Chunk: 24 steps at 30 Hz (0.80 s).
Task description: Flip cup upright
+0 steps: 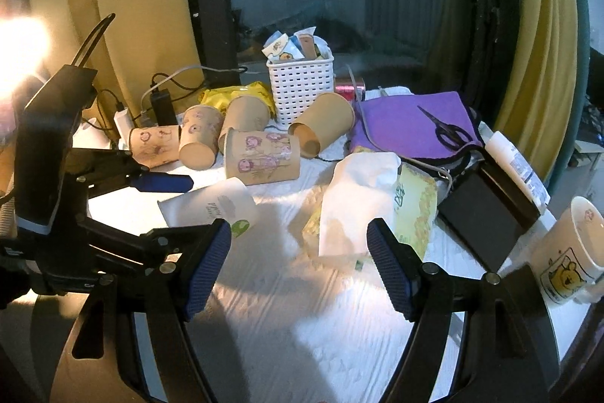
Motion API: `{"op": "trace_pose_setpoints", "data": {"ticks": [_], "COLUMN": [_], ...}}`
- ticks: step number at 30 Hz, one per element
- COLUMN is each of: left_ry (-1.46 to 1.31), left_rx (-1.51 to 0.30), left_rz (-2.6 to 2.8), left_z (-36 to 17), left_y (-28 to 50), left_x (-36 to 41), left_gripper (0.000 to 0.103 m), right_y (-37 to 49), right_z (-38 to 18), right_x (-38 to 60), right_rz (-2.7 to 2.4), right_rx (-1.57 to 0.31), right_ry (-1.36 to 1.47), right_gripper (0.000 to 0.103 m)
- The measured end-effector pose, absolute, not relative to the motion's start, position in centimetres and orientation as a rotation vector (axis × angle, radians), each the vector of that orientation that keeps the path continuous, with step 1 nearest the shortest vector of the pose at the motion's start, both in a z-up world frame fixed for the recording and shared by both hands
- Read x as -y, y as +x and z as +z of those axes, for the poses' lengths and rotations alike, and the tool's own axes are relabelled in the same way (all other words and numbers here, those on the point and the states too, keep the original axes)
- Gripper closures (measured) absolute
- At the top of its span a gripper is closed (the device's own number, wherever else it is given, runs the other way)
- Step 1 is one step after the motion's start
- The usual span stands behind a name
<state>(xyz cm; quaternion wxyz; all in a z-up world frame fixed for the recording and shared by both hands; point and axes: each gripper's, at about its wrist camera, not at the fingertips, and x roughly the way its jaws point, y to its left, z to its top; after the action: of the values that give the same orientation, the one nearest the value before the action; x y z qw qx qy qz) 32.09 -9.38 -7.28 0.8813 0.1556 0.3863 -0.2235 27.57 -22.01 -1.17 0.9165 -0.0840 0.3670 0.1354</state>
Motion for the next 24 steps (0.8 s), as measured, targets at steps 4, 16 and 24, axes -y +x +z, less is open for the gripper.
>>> {"op": "trace_pose_setpoints", "data": {"ticks": [4,16,24], "left_ry": [0.275,0.236,0.161], "left_rx": [-0.826,-0.941,-0.953], "left_rz": [-0.442,-0.429,-0.512], "left_z": [-7.6,-9.7,-8.3], "left_y": [32.8,34.7,33.4], "left_x": [8.8,9.4,8.4], "left_gripper": [0.047,0.036,0.039], "right_y": [26.6,27.3,27.4], "right_z": [-1.0,-1.6,-1.9], "right_x": [22.0,23.5,23.4], "right_rz": [0.281,0.267,0.276], "right_rx": [-0.751,-0.767,-0.774], "right_ry": [-0.174,-0.138,-0.140], "right_gripper": [0.026,0.026,0.026]}}
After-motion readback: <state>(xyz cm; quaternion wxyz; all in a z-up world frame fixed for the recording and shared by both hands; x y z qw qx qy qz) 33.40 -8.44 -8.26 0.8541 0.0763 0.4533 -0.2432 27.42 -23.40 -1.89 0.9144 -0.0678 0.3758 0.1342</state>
